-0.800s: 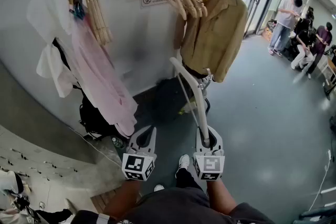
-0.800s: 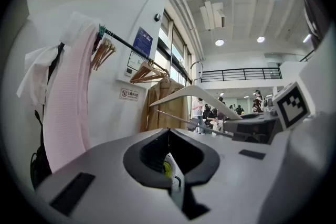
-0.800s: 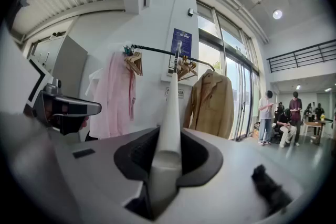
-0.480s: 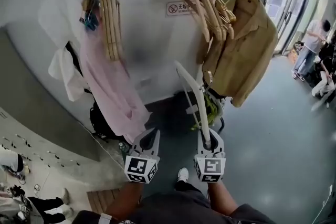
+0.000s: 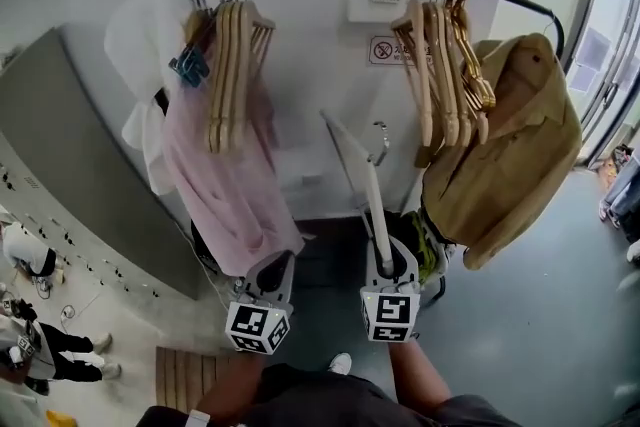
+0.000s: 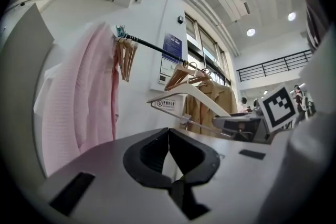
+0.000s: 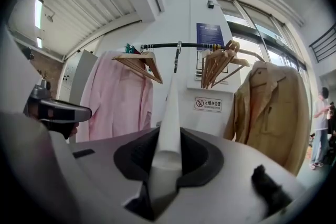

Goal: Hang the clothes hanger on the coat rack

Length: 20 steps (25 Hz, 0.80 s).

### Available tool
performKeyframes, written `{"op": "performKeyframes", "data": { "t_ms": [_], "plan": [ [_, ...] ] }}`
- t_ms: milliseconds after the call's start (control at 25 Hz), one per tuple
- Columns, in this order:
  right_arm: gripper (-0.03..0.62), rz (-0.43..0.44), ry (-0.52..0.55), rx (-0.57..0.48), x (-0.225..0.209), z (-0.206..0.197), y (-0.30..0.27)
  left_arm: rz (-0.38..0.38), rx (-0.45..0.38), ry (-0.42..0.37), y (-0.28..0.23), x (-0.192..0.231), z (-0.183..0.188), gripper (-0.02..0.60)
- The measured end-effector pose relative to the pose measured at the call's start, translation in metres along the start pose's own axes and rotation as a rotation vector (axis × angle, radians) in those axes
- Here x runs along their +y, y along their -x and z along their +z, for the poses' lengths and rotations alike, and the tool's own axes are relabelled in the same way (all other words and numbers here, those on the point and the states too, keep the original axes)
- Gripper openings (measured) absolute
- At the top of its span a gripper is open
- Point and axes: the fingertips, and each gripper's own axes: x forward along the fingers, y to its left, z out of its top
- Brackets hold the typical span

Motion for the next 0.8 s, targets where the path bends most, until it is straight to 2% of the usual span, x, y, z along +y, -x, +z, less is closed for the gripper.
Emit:
{"op": "performKeyframes", "data": {
  "t_ms": [160,320,600,800],
  "plan": [
    [0.087,0.031,-0.001,-0.05,-0.001,0.025,-0.03,0.055,-0.02,-0.017,-0.005,0.013,0.007,0.009],
    [0.089,0.015,0.013,-0.084,-0.006,0.051,-0.051,0.084,-0.036,-0.031,-0.007,0.028,0.016,0.009],
    [0.089,-0.042,0.042,-0.096,-0.013,0.103,-0.084,0.059,-0.016,-0.027,-0.008,0.044,0.008,0.01],
    [0.089,-0.074,0.07,-0.111,-0.019,0.16,-0.108,0.007,-0.034,-0.035,-0.006,0.04,0.012,0.011]
  ]
}}
